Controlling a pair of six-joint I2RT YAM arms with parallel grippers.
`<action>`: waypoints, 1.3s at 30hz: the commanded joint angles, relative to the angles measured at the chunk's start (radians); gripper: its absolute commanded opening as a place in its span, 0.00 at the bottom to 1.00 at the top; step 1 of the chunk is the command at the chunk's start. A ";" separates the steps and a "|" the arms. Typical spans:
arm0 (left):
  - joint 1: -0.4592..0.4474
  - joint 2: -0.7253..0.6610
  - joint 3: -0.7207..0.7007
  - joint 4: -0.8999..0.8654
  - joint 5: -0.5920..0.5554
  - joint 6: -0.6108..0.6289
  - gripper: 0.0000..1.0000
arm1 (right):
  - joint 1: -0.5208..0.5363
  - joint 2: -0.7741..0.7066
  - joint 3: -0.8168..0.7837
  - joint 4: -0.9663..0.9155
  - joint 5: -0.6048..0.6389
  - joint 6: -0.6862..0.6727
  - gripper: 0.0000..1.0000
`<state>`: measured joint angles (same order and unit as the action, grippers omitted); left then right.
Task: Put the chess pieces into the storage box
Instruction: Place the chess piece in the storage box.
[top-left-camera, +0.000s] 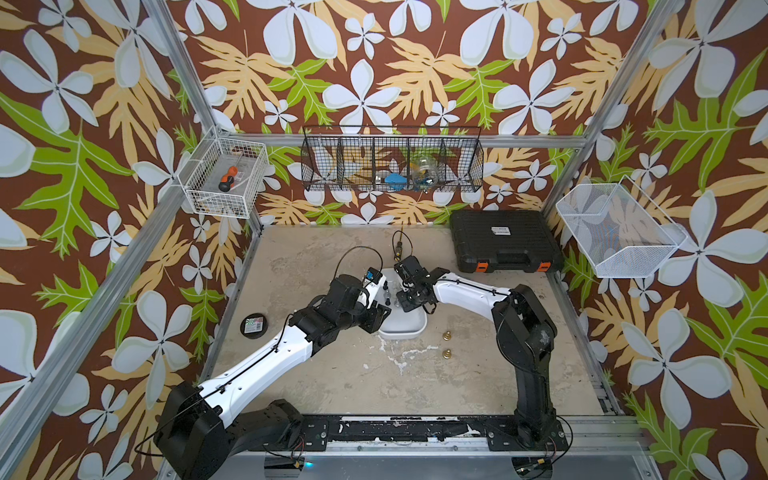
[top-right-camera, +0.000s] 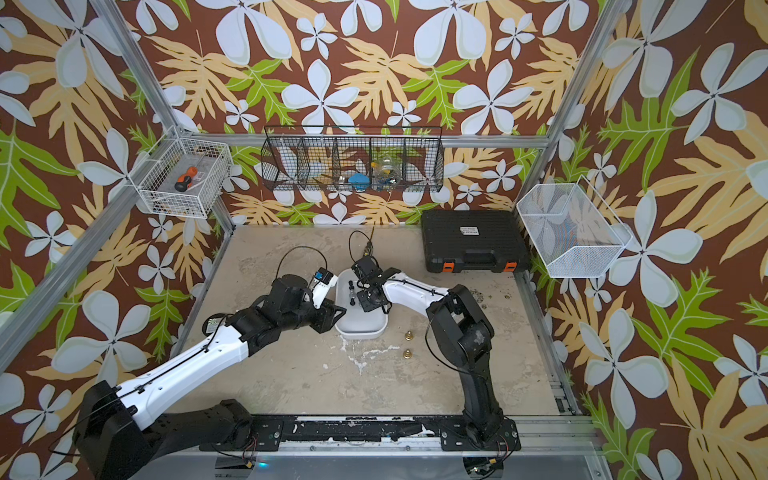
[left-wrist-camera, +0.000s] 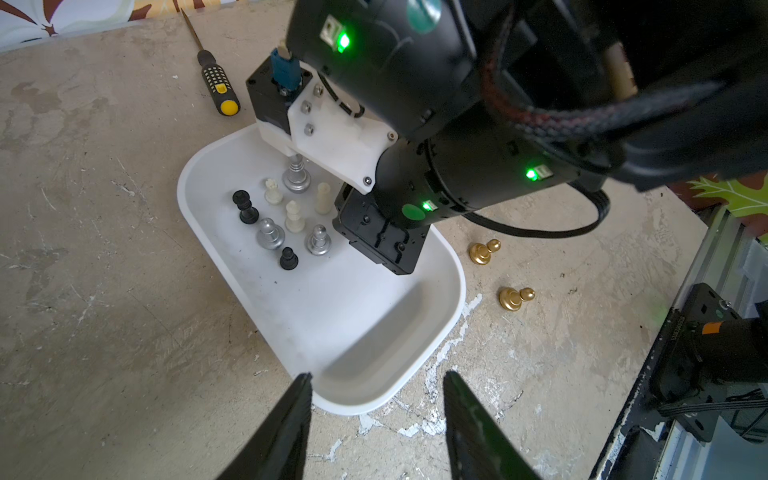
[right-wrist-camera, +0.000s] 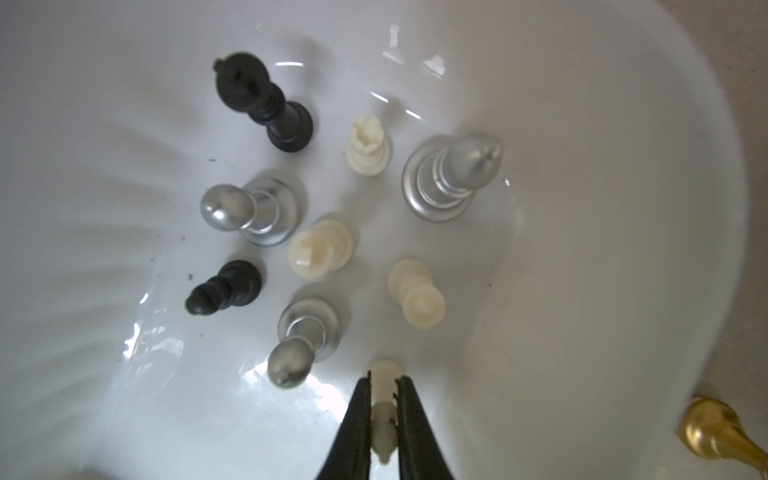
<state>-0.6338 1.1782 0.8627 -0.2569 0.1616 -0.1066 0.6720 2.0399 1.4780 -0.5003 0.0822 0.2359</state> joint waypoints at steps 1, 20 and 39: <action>0.001 0.001 -0.002 0.004 -0.004 0.007 0.53 | 0.001 -0.019 -0.002 0.007 0.012 0.010 0.19; 0.001 -0.008 0.015 0.057 0.053 -0.033 0.53 | -0.049 -0.390 -0.086 0.004 -0.042 0.061 0.40; 0.000 0.180 0.227 0.006 -0.005 -0.027 0.58 | -0.333 -0.229 -0.136 0.085 -0.067 0.074 0.47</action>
<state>-0.6338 1.3552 1.0782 -0.2443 0.1623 -0.1535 0.3405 1.7954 1.3334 -0.4408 0.0208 0.3099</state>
